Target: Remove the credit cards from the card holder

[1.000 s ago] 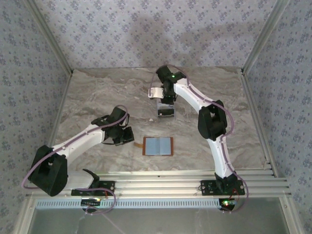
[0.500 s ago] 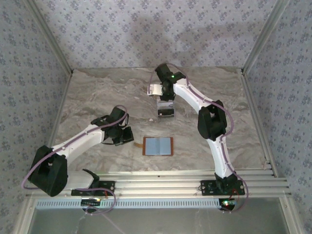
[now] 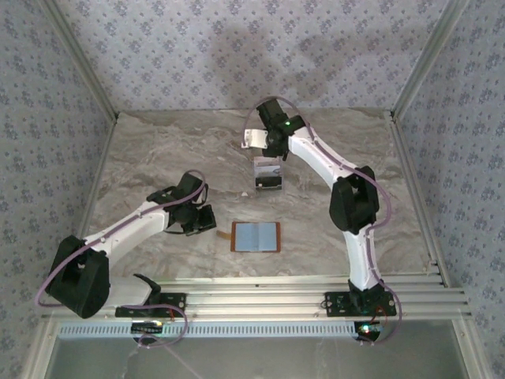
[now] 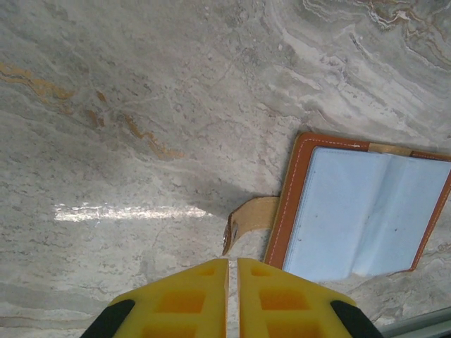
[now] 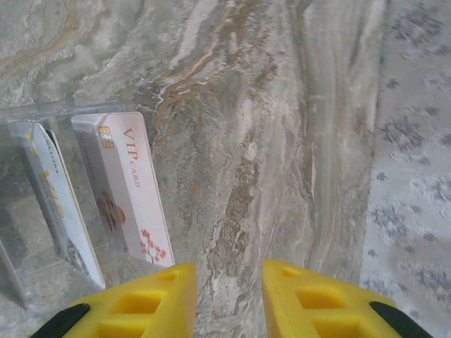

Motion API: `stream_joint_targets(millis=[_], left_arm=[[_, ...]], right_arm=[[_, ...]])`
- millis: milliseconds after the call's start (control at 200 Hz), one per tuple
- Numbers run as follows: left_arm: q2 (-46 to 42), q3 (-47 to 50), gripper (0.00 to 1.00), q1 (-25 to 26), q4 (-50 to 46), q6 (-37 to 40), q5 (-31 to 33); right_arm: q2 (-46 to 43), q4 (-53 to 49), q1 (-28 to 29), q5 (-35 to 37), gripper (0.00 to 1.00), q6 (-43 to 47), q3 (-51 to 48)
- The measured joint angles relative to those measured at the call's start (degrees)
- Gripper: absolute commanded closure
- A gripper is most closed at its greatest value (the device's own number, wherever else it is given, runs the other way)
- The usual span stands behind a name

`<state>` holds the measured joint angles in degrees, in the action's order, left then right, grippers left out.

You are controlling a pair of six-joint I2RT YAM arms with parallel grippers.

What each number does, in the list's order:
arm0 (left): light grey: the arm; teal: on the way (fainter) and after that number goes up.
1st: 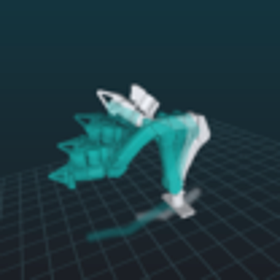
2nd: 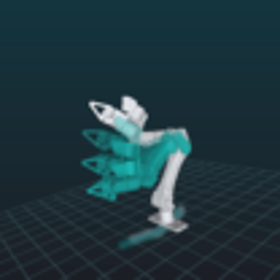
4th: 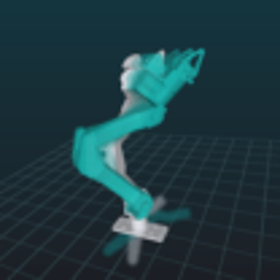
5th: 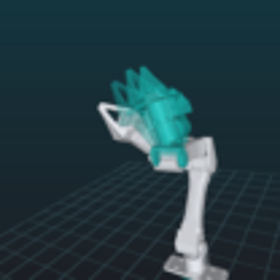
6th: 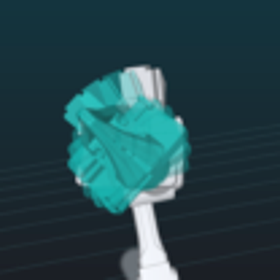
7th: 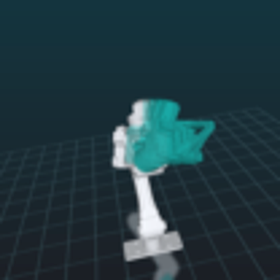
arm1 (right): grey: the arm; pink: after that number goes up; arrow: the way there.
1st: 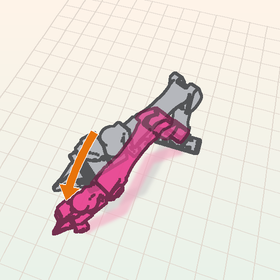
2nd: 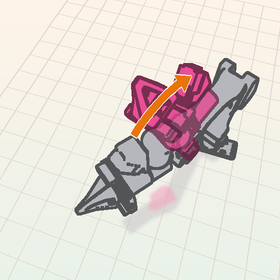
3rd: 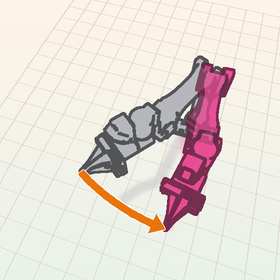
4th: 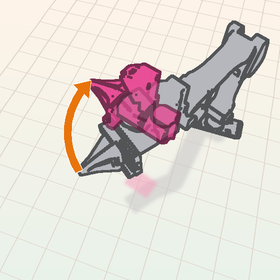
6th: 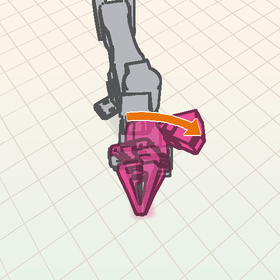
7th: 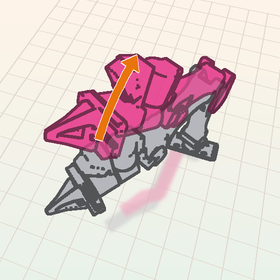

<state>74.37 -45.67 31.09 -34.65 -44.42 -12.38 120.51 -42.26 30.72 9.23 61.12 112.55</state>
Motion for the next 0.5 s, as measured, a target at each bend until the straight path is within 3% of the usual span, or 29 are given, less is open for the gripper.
stream_joint_targets(millis=[165, 240, 365, 475, 500], left_arm=[[1.4, 0.0, 0.84, 0.0, 0.4, 0.6, 0.0], [2.5, -0.1, 0.74, -0.1, 0.3, 1.6, 0.3], [4.5, -1.3, 0.53, -0.2, -0.2, 3.0, 2.7], [5.9, -3.7, 0.37, -0.6, -0.3, 5.0, 5.9], [6.2, -4.2, 0.32, -0.7, -0.3, 5.1, 6.5]], right_arm=[[-7.5, 1.4, -0.1, -0.8, 0.6, -7.2, -7.7], [-11.4, 2.8, -0.2, -1.3, 0.52, -11.6, -12.8], [-17.9, 6.2, -0.9, -1.8, 0.3, -18.3, -22.5], [-23.4, 9.6, -2.5, -2.0, 0.01, -23.9, -31.1], [-24.7, 10.4, -3.0, -1.9, 0.0, -24.7, -33.0]])
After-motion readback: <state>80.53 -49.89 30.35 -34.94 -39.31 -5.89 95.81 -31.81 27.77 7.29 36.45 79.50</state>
